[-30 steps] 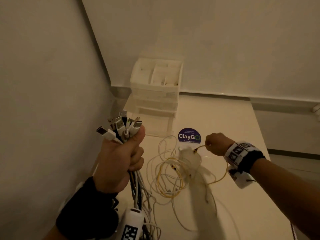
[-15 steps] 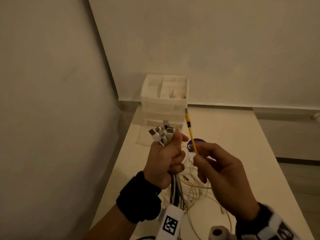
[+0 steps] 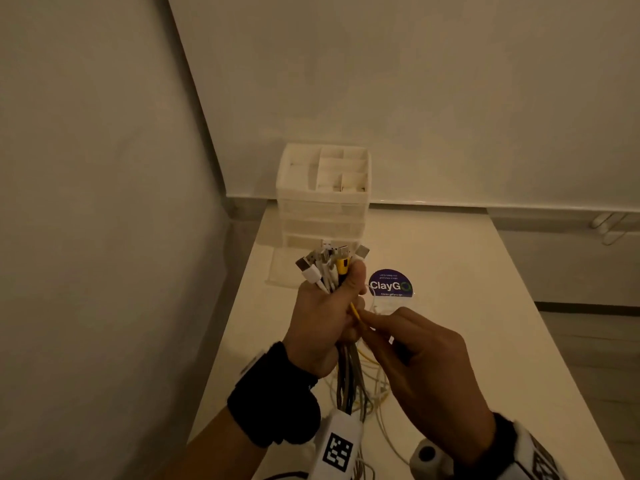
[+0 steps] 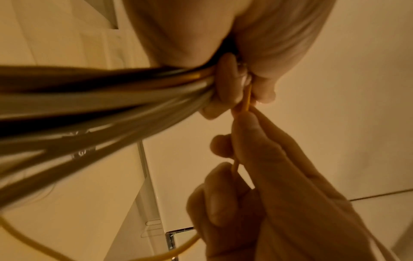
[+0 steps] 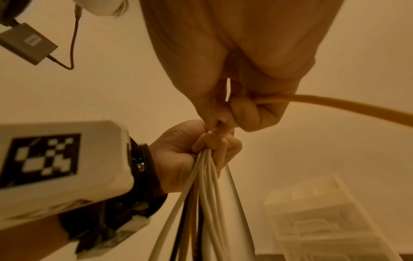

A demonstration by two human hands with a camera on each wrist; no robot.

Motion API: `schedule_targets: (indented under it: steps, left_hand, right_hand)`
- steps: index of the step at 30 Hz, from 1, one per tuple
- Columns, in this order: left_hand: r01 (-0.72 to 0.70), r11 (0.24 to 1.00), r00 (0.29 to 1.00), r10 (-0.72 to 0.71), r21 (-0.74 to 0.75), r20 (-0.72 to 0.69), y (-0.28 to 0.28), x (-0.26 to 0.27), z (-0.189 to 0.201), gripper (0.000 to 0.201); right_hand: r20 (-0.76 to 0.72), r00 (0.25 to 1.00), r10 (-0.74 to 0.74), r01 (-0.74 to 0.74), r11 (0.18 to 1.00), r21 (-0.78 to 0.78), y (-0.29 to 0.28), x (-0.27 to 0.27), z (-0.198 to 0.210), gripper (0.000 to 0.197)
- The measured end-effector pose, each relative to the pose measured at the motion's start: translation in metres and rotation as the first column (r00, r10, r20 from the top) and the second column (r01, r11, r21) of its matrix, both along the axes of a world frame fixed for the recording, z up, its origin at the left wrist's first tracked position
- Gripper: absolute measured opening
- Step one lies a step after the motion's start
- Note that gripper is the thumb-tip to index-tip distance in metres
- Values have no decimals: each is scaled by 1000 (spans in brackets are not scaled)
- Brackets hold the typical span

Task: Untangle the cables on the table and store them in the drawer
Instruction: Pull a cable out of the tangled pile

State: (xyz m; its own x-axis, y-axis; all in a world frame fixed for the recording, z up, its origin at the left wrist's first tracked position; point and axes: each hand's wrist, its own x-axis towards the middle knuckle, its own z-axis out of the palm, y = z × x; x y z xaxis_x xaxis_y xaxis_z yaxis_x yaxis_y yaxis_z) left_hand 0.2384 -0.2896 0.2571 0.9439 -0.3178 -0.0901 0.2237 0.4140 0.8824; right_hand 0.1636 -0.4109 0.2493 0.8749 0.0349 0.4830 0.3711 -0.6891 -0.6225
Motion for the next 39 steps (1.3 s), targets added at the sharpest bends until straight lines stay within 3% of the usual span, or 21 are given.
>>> schedule_targets:
  steps: [4, 7, 11, 16, 19, 21, 23, 26, 30, 34, 39]
  left_hand:
    - [-76, 997, 996, 76, 2, 44, 5, 0, 4, 40]
    - [-130, 991, 990, 132, -41, 46, 13, 5, 6, 37]
    - [-97, 985, 994, 102, -143, 27, 37, 17, 20, 43]
    - [-168, 981, 971, 182, -98, 155, 76, 37, 45, 46]
    - [-216, 976, 948, 204, 23, 245, 78, 35, 42, 38]
    - [-275, 942, 907, 188, 192, 377, 67, 27, 35, 22]
    - [-270, 892, 880, 76, 363, 468, 51, 15, 30, 7]
    - [-137, 855, 874, -133, 500, 467, 22, -3, 20, 17]
    - [-119, 875, 896, -109, 470, 430, 0, -12, 16, 6]
    - [-276, 867, 867, 39, 415, 496, 0, -5, 17, 17]
    - [-438, 833, 818, 213, 338, 534, 3, 6, 25, 22]
  right_hand:
    - [-159, 987, -16, 16, 1000, -4, 0, -8, -2, 15]
    - [-235, 970, 53, -40, 997, 60, -7, -15, -5, 28]
    - [-362, 915, 176, -110, 974, 197, -31, -16, -23, 30]
    - [-450, 883, 134, -17, 966, 256, -78, -1, -53, 32]
    - [-433, 900, 47, 71, 965, 252, -86, 16, -54, 34]
    - [-384, 923, 6, 106, 957, 271, -81, 27, -41, 41]
    - [-333, 943, 13, 86, 956, 282, -71, 36, -17, 40]
    - [-281, 957, 78, -9, 972, 236, -51, 44, 17, 36]
    - [-240, 961, 140, -79, 966, 246, -41, 46, 33, 37]
    - [-299, 923, 243, -128, 925, 358, -49, 37, 23, 36]
    - [-241, 933, 266, -139, 887, 441, -56, 39, -9, 33]
